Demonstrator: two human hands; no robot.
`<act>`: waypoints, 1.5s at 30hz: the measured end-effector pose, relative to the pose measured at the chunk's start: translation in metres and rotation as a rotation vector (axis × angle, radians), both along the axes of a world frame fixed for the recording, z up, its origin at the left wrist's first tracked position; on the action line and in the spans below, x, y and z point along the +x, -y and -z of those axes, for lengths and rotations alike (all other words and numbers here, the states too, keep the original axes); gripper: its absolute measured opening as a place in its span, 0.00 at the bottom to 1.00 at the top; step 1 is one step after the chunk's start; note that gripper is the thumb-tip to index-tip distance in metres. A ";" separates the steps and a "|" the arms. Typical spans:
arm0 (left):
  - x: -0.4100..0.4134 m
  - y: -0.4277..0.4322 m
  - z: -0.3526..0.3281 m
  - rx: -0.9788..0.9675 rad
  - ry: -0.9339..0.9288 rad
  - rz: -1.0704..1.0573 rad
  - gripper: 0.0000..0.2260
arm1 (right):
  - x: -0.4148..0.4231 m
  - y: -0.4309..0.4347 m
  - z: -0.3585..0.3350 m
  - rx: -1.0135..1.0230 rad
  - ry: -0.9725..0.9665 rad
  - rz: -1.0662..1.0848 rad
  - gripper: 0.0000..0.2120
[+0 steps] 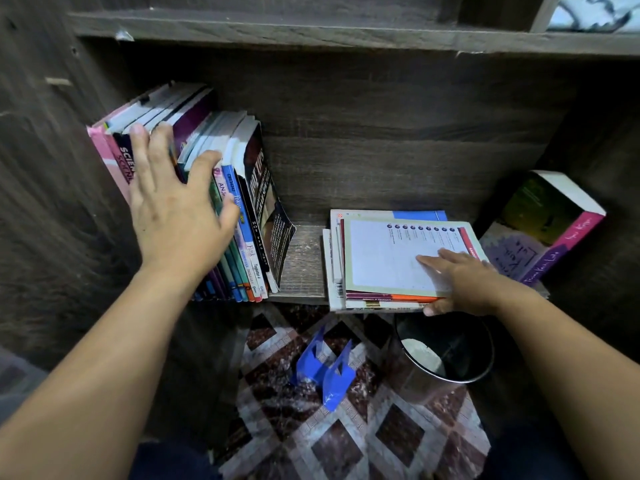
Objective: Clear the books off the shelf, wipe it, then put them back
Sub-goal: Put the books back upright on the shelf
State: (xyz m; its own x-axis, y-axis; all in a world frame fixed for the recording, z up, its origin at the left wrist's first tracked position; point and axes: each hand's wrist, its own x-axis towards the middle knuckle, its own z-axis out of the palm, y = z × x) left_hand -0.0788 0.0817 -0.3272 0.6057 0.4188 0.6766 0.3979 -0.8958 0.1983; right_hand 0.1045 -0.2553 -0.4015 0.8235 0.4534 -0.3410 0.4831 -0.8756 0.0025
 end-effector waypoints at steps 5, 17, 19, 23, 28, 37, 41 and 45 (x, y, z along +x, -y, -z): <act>0.005 0.006 0.000 -0.015 0.006 -0.044 0.23 | 0.005 0.024 0.005 0.016 -0.003 0.095 0.51; 0.010 0.008 0.002 -0.009 0.029 -0.057 0.21 | 0.006 0.016 0.014 0.059 0.154 -0.026 0.31; 0.011 0.007 0.003 -0.007 0.028 -0.061 0.21 | 0.007 0.017 0.015 0.070 0.146 -0.028 0.30; 0.011 0.007 0.003 -0.007 0.032 -0.057 0.21 | 0.010 0.023 0.016 0.182 0.203 0.054 0.28; 0.010 0.007 0.003 -0.011 0.040 -0.053 0.21 | 0.008 0.013 0.015 0.284 0.251 0.388 0.24; 0.010 0.007 0.002 -0.022 0.042 -0.046 0.22 | -0.012 -0.019 -0.015 0.714 0.501 0.375 0.22; 0.011 0.008 0.001 -0.037 0.040 -0.048 0.22 | -0.031 -0.049 -0.034 0.802 0.575 0.226 0.25; 0.009 0.008 0.000 -0.053 0.052 -0.032 0.21 | -0.056 -0.097 -0.046 0.690 0.562 0.043 0.29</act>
State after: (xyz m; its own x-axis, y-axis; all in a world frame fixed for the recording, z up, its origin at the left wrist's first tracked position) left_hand -0.0701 0.0742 -0.3270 0.5559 0.4731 0.6835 0.4139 -0.8706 0.2660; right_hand 0.0487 -0.1586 -0.3551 0.8080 0.3730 0.4562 0.5358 -0.7872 -0.3054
